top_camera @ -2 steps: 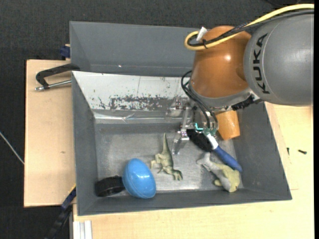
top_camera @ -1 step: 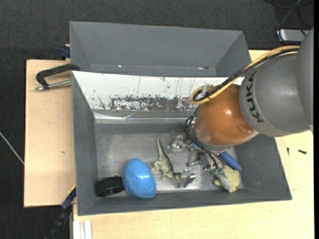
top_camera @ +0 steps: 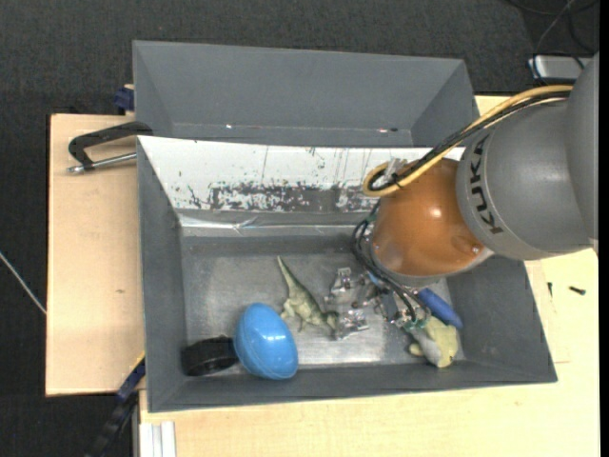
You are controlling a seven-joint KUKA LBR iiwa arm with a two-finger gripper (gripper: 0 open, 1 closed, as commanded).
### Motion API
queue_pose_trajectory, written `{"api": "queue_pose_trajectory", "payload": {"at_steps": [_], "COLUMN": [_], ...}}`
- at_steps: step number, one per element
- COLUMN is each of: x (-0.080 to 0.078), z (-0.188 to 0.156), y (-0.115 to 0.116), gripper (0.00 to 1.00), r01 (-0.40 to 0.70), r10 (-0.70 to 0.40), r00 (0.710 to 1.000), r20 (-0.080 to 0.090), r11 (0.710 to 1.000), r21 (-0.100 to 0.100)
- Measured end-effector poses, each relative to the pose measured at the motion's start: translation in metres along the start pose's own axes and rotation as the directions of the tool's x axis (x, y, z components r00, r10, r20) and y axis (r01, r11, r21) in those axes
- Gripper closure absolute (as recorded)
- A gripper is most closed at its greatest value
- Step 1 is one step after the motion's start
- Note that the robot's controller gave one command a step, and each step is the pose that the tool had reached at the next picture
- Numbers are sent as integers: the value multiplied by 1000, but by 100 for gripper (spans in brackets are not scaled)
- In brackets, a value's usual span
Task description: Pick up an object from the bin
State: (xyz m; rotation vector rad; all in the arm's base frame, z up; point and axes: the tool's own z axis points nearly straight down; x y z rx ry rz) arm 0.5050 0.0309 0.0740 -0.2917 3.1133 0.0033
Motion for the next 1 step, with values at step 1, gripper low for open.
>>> {"api": "queue_pose_trajectory", "payload": {"at_steps": [1], "x": [-21], "z": [-135], "y": [-15], "gripper": [100], "r01": [203], "r10": [-203], "r00": [979], "r20": [-2], "r11": [979], "r21": [2]}}
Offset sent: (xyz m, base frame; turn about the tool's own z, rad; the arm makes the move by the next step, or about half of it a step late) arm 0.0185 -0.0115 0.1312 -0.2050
